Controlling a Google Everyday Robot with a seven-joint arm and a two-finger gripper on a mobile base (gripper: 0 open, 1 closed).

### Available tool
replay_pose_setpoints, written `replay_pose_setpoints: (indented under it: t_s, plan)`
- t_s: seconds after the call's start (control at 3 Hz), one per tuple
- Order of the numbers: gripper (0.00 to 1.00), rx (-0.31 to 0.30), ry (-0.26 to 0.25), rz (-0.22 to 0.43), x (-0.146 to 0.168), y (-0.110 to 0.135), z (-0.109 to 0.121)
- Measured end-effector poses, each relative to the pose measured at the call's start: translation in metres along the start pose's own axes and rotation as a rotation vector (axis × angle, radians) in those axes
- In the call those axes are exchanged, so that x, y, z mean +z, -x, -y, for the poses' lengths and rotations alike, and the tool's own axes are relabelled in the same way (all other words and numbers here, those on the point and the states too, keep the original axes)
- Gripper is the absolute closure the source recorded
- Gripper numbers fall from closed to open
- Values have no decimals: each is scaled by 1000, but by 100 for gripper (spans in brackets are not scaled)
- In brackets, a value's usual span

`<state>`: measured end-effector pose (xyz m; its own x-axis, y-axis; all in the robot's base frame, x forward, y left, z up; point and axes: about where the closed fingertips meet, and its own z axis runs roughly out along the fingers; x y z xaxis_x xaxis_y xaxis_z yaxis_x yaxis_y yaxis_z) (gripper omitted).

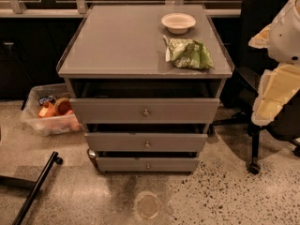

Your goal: Open top drawer

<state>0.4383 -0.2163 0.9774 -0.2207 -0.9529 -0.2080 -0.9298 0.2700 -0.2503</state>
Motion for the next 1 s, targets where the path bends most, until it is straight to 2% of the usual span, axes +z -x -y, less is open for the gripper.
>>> replay_pose_setpoints:
  t_s: [0.33, 0.67, 1.0]
  plan:
    - [0, 7, -5, 8, 7, 2, -1]
    - [0, 20, 0, 47, 31, 6, -6]
    - [0, 47, 0, 114, 65, 13, -15]
